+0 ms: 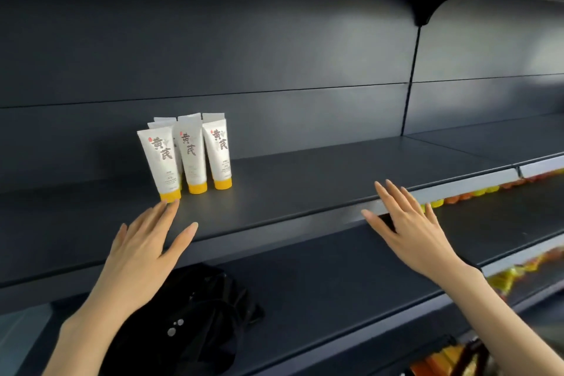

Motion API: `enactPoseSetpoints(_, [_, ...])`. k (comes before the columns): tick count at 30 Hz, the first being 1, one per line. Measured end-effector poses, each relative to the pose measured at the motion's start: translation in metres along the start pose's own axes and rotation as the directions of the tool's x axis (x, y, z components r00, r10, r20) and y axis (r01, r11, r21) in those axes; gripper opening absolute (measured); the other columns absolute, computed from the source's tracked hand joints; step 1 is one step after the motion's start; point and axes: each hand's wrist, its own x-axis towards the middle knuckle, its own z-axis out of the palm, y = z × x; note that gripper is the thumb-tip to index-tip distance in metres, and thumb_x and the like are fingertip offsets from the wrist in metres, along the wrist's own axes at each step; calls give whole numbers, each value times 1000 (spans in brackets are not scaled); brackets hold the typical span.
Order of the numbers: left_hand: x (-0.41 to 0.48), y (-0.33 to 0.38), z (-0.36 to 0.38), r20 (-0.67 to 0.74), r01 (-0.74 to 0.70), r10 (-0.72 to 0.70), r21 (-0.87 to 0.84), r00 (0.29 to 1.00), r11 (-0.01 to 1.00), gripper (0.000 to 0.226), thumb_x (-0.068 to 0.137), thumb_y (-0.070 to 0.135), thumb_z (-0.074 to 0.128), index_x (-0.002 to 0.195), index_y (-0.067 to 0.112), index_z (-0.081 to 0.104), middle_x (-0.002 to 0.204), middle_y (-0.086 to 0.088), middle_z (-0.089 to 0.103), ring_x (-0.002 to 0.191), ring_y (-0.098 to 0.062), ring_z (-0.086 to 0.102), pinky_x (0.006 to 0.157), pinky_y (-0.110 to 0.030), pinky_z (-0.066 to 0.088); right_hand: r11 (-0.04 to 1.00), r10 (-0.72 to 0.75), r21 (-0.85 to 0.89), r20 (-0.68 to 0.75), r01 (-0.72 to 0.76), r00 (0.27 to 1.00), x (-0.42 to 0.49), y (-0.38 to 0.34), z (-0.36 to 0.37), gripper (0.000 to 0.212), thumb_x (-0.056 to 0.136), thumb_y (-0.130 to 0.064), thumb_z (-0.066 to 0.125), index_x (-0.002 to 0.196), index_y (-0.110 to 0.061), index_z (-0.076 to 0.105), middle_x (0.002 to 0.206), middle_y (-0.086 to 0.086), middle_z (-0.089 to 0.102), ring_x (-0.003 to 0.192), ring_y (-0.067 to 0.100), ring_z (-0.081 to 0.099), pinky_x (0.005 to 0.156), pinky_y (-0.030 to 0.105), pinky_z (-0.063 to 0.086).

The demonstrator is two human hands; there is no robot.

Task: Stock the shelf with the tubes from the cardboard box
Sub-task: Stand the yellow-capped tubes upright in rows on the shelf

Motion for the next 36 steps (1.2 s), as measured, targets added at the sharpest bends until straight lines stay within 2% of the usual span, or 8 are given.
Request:
enactPoseSetpoints(5, [-3, 69, 35, 52, -55, 60, -94, 997, 994, 78, 80, 66, 18, 149, 32, 12, 158, 9, 11, 145, -9, 9, 118, -40, 7, 993, 117, -4, 20, -117, 993, -27, 67, -11, 80, 80, -70, 8, 151, -33, -3, 160, -10, -5, 147, 14, -5, 118, 46, 1])
enactPoseSetpoints(9, [-14, 120, 68, 95, -114, 119, -59, 988, 992, 87, 77, 81, 7, 149, 32, 11, 157, 11, 10, 145, -7, 7, 118, -37, 5, 981, 195, 0, 57, -195, 979, -58, 125, -14, 79, 81, -69, 11, 150, -34, -4, 159, -11, -5, 147, 13, -5, 118, 45, 0])
enactPoseSetpoints(11, [-23, 143, 86, 113, -154, 157, -37, 981, 987, 92, 70, 77, 0, 149, 31, 8, 157, 10, 8, 145, -7, 6, 118, -37, 4, 970, 243, -26, 90, -242, 966, -75, 156, -13, 80, 80, -69, 12, 151, -34, -3, 160, -10, -5, 148, 14, -5, 118, 46, 2])
enactPoseSetpoints(14, [-36, 175, 111, 159, -221, 219, -8, 963, 975, 86, 71, 76, -6, 145, 33, -2, 157, 10, 4, 144, -6, 2, 117, -37, 0, 956, 293, -59, 131, -287, 947, -99, 199, -13, 82, 79, -68, 11, 151, -32, -4, 160, -9, -5, 148, 15, -3, 118, 46, 3])
enactPoseSetpoints(21, [-54, 247, 177, 289, -262, 271, -72, 918, 962, 89, 76, 77, 0, 150, 28, 7, 158, 6, 7, 145, -11, 5, 117, -39, 3, 923, 384, -83, 194, -375, 903, -148, 273, -11, 79, 82, -67, 13, 152, -31, 1, 160, -9, -1, 148, 15, -1, 117, 48, 4])
enactPoseSetpoints(23, [-56, 267, 195, 345, -267, 287, -105, 893, 958, 81, 83, 74, 8, 150, 28, 6, 158, 6, 6, 145, -9, 3, 118, -39, 2, 908, 419, -72, 213, -413, 883, -162, 289, -6, 76, 86, -65, 17, 152, -30, 3, 160, -9, 0, 148, 15, -1, 118, 48, 4])
enactPoseSetpoints(28, [-43, 305, 235, 452, -322, 363, -168, 815, 932, 75, 84, 62, 15, 150, 28, 7, 159, 6, 6, 145, -9, 3, 117, -38, 2, 843, 533, -45, 200, -536, 822, -191, 323, 14, 68, 92, -62, 24, 151, -31, 10, 160, -7, 8, 147, 16, 6, 118, 48, 7])
enactPoseSetpoints(36, [-33, 353, 324, 605, -448, 512, -270, 610, 852, 73, 87, 61, 16, 151, 26, 7, 159, 6, 7, 145, -10, 4, 118, -37, 4, 645, 759, -63, 175, -762, 628, -234, 355, 57, 71, 91, -63, 26, 152, -29, 13, 160, -4, 10, 147, 18, 10, 118, 46, 8])
